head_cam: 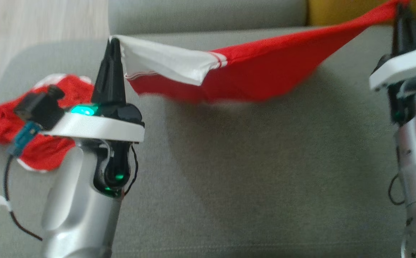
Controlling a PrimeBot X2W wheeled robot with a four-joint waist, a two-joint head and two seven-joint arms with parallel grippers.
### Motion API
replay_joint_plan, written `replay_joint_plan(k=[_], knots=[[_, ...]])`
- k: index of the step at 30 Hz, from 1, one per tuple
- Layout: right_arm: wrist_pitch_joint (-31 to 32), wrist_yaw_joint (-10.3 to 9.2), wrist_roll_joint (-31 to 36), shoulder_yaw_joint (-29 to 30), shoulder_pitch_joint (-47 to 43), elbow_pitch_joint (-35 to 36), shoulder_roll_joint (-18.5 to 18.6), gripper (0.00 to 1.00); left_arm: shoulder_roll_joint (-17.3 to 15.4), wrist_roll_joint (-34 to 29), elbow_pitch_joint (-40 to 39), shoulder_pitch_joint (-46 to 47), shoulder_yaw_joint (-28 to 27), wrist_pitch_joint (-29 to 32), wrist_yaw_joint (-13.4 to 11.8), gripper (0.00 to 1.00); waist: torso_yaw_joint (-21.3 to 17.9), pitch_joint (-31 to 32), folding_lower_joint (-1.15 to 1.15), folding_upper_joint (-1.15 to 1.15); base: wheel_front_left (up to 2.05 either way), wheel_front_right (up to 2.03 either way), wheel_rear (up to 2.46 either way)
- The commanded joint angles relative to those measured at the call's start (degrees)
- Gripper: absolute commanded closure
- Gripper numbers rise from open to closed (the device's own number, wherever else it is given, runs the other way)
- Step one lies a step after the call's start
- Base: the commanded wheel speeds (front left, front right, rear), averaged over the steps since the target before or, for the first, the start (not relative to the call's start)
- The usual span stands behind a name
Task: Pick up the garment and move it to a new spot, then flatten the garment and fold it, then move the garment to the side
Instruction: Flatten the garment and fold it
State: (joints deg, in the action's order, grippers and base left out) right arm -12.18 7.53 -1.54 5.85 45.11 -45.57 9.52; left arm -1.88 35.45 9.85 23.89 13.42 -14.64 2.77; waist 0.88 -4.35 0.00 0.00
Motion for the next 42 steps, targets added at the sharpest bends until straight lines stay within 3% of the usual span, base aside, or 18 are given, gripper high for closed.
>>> replay_joint_plan(k=[1,7,11,17,21,25,29,35,38,42], knots=[[1.8,-0.04,-1.4,-1.7,2.3,5.1,0.7,1.0,-1.2,-0.2,-4.5,4.0,-2.2,0.6,-0.1,1.0,-2.1,5.5,0.0,0.0,0.0,0.0,0.0],[12.3,-0.04,-3.1,1.5,-0.1,20.8,1.7,1.0,-2.2,-0.2,-15.5,7.6,-2.2,6.9,-3.1,1.0,-3.1,9.2,0.0,0.0,0.0,0.0,0.0],[20.1,-0.04,-1.5,5.7,-2.4,32.9,-0.2,1.0,-3.4,-0.8,-20.9,10.6,-2.6,11.9,-6.0,1.0,-3.4,9.4,0.0,0.0,0.0,0.0,0.0],[30.9,-0.04,-0.1,6.3,-1.8,41.3,-3.3,1.0,-5.7,-1.8,-18.5,17.7,-3.0,17.6,-7.7,1.0,-3.9,5.4,0.0,0.0,0.0,0.0,0.0],[33.8,-0.04,-1.6,5.6,5.6,39.3,-4.2,1.0,-6.2,-1.4,-11.9,27.4,-3.7,20.1,-7.5,1.0,-3.8,-2.4,0.0,0.0,0.0,0.0,0.0],[31.6,-0.04,-2.4,4.1,13.8,33.6,-3.9,1.0,-6.7,-2.1,-4.7,36.7,-3.9,19.5,-6.3,1.0,-3.6,-8.0,0.0,0.0,0.0,0.0,0.0],[23.8,-0.04,-3.9,5.8,25.1,23.5,-4.1,1.0,-6.4,-2.5,5.8,48.5,-5.5,16.0,-5.6,1.0,-2.5,-13.9,0.0,0.0,0.0,0.0,0.0],[9.3,-0.04,-4.6,8.1,36.2,10.8,-3.9,1.0,-4.3,-1.3,16.6,60.9,-8.0,6.2,-3.7,1.0,0.0,-17.9,0.0,0.0,0.0,0.0,0.0],[2.1,-0.04,-7.6,8.3,38.5,3.9,-3.3,1.0,-3.6,-1.6,21.6,63.8,-7.3,2.5,-1.6,1.0,1.3,-19.4,0.0,0.0,0.0,0.0,0.0],[-0.6,-0.04,-12.2,8.8,36.7,-2.4,-2.2,1.0,-2.9,-0.1,26.1,62.1,-7.2,1.5,0.2,1.0,2.2,-20.8,0.0,0.0,0.0,0.0,0.0]])
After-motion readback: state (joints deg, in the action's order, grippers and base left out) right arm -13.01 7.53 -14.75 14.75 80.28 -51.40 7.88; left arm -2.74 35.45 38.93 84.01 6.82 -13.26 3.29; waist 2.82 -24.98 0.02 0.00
